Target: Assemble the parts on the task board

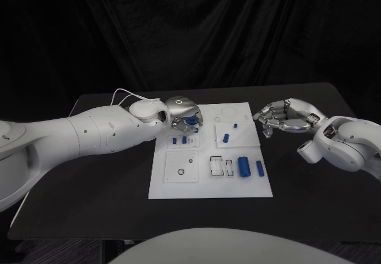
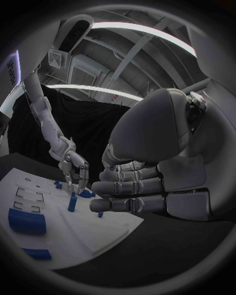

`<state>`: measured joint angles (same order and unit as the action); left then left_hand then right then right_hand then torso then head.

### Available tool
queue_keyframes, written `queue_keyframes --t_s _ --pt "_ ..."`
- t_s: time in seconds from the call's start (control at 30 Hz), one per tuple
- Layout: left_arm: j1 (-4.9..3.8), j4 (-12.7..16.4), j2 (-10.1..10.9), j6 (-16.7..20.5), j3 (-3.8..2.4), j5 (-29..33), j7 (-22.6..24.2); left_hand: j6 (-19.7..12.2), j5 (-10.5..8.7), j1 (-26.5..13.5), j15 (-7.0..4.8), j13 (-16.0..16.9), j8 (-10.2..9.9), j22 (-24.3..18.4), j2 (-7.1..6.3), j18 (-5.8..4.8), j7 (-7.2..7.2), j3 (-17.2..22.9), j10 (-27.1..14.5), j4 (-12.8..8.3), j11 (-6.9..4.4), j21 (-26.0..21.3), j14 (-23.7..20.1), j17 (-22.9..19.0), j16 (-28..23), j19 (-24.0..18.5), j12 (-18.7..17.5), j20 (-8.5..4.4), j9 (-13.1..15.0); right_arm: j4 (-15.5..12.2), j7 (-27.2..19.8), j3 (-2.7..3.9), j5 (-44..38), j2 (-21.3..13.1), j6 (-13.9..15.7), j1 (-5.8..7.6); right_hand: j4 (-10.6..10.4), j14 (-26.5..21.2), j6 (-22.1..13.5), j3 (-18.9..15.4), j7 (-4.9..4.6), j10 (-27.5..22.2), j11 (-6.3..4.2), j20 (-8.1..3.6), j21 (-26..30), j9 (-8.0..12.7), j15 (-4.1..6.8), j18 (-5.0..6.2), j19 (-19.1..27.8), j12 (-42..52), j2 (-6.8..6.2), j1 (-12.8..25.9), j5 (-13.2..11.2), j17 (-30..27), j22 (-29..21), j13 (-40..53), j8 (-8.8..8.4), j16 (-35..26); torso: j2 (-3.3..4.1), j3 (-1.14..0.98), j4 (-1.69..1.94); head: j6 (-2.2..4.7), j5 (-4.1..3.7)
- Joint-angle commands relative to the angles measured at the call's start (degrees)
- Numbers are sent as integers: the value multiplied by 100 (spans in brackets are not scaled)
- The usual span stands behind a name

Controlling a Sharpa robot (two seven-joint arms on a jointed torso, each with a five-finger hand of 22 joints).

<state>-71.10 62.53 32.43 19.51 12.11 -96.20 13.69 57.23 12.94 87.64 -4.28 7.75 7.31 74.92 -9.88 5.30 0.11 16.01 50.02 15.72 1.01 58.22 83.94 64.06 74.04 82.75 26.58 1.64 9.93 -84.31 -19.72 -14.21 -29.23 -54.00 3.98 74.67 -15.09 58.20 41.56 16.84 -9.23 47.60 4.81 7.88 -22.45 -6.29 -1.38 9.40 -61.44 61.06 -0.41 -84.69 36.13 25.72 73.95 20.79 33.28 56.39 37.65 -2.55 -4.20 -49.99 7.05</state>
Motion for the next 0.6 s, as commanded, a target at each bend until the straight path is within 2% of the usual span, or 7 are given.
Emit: queue_keyframes --t_s 0.03,0.3,0.6 --pt "29 -54 -48 -134 -4 -7 80 42 25 57 5 10 31 457 8 67 23 39 59 -7 7 -30 85 -27 -11 1 36 27 7 8 69 3 -17 -12 -82 -19 -10 54 8 -13 -3 44 12 -27 -34 0 -5 109 -17 8 5 -42 -18 -7 8 -7 20 12 3 -2 1 -1 -4" --pt "83 -135 -108 -263 -4 -7 61 44 11 29 9 25 44 455 -9 69 53 40 83 9 12 -53 70 -58 -28 -9 79 29 8 11 97 3 -17 -27 -107 -32 -16 54 6 -12 -4 44 13 -27 -34 1 -6 109 -17 5 8 -40 -19 -9 8 -9 18 10 12 -5 -4 -1 -9" --pt "105 -157 -120 -324 -5 -7 63 35 0 2 11 40 50 468 -4 64 61 46 116 27 7 -33 63 -64 -29 -8 122 31 6 25 115 3 -17 -26 -124 -53 -27 51 2 -11 -5 43 15 -27 -34 3 -8 107 -16 0 15 -35 -21 -12 7 -13 15 6 14 -6 -5 -1 -7"
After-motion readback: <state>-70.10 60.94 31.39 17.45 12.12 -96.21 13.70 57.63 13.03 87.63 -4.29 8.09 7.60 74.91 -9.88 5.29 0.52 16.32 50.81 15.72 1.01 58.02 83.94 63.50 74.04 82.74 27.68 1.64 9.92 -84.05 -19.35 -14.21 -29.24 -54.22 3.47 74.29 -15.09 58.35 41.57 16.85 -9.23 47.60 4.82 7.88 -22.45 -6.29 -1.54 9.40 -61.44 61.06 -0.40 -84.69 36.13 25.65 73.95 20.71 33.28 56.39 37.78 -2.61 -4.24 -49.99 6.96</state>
